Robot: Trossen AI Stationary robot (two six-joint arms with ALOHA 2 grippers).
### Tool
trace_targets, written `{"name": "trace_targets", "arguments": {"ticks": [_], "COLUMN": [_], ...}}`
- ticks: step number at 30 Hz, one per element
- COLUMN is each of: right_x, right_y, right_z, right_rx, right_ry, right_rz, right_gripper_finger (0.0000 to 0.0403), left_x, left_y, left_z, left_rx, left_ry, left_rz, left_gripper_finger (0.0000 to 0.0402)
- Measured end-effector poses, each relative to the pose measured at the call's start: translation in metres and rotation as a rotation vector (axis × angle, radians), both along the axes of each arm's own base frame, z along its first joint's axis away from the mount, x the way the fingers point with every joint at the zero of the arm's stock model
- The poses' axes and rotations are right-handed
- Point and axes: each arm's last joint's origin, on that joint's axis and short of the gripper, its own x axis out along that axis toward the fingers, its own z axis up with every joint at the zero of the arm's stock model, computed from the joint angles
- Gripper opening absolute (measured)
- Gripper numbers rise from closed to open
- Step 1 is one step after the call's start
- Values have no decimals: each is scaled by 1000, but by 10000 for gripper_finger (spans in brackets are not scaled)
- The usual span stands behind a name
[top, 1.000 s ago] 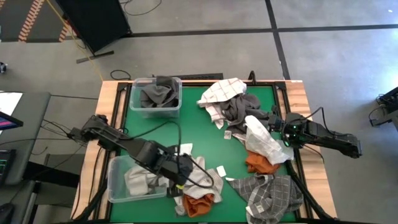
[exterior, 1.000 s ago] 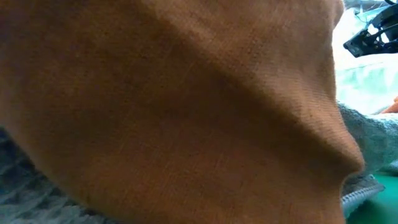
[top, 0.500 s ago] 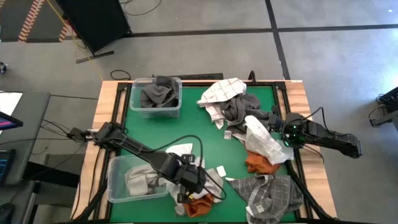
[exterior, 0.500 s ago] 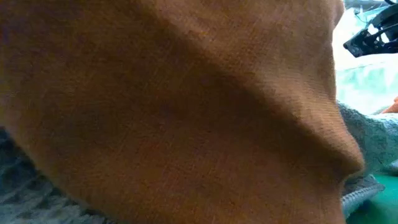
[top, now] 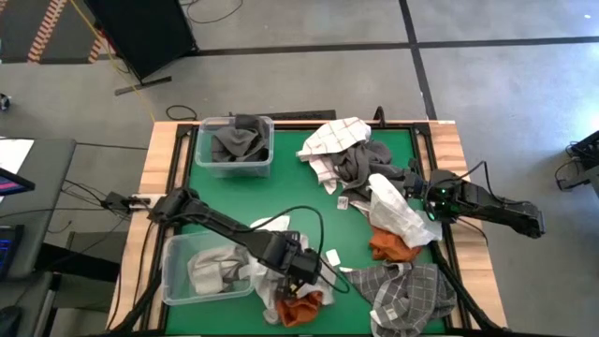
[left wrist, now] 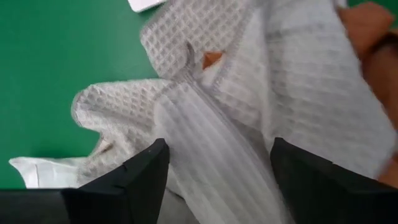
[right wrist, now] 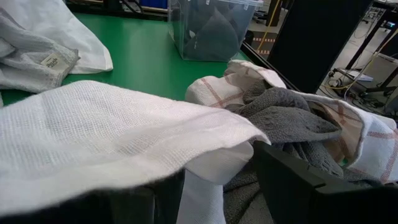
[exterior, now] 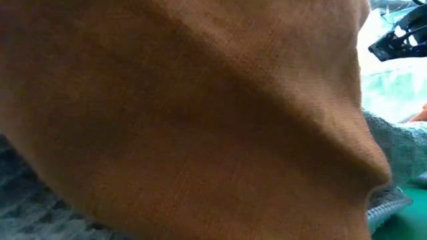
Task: Sort towels by color in basket
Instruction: Put the gray towel into the bottom transparent bin
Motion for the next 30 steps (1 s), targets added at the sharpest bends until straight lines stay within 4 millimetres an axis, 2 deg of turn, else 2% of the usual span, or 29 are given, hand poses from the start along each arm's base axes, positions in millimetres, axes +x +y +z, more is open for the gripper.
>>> {"name": "trace_targets", "arguments": {"ticks": [5,11,15,18,22,26,30], "right_x": [0,0,0,0,0,0,0], "right_y": [0,0,0,0,0,0,0], "right_z": [0,0,0,0,0,0,0], "right_rx": [0,0,0,0,0,0,0], "right_ry": [0,-1,-1,0,0,0,0], "right_rz": [0,0,0,0,0,0,0], "right_gripper_finger": [217,217,217,217,217,217,217], "left_x": [6,13,14,14,14,16,14], "left_y": [7,8,8,10,12,14,17], "left_z": [-12,-36,-40,-38,-25,-2,32], "left_rx": [-43,-79,-73,-68,-34,37,127], "left_ry": [53,126,135,135,140,100,53], "left_rz": [-2,-48,-92,-110,-157,-188,-188], "left_gripper_finger": [271,243,191,125,22,6,3]}}
